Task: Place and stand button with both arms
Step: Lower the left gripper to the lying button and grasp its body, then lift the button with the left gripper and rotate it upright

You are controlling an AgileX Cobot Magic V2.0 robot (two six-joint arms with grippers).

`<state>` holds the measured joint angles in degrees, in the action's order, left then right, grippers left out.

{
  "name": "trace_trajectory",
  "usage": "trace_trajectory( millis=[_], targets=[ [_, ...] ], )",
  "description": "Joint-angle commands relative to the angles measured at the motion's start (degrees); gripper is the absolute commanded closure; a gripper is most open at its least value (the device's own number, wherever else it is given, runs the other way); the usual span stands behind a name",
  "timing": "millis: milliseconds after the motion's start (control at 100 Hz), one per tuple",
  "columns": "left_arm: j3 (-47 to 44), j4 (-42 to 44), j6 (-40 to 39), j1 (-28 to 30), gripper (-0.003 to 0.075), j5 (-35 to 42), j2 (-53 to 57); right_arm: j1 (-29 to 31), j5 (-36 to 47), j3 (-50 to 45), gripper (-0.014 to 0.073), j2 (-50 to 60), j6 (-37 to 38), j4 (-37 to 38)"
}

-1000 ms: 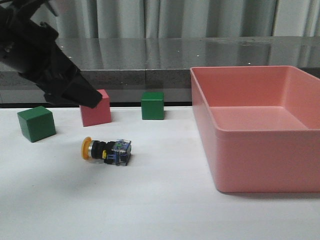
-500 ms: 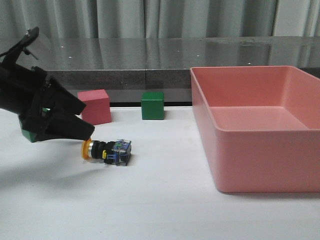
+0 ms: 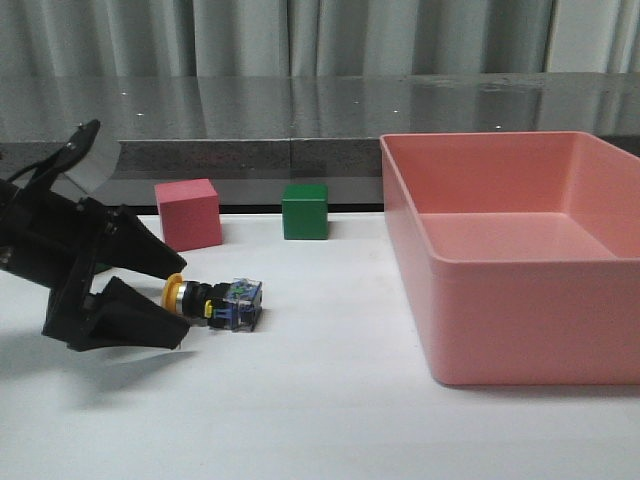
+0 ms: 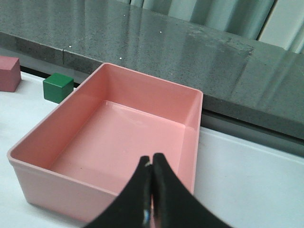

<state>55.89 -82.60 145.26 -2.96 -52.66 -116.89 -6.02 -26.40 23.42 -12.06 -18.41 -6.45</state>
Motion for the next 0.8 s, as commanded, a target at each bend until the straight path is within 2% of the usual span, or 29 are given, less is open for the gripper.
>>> trace_trajectory(
  millis=[0,200,280,350,730,790],
  targets=[
    [1.4,-2.8,1.7,-0.6,0.0059,-3.4,1.4,0.3,3.9,1.4,0.0655,-0.4,-0.1,-0.5],
    [1.4,-2.9,2.8,-0.6,0.0062,-3.6,-0.3,0.3,3.6,1.4,0.0655,-0.4,-0.1,-0.5],
    [1.4,-2.9,2.8,-0.6,0.0098,-3.6,-0.5,0.3,3.6,1.4,0.0655,-0.4,-0.1,-0.5],
    [1.4,-3.0,2.8,-0.6,0.0174,-3.8,-0.5,0.3,3.7,1.4,0.0655,-0.4,-0.1,-0.5],
    [1.4,-2.9,2.7,-0.6,0.0730,-3.7,-0.2,0.3,3.8,1.4,0.0655,-0.4,-0.1,-0.5],
    [1.4,-2.3,1.2,-0.6,0.0740,-3.7,0.8,0.3,3.8,1.4,0.0655,-0.4,-0.1,-0.5]
  ],
)
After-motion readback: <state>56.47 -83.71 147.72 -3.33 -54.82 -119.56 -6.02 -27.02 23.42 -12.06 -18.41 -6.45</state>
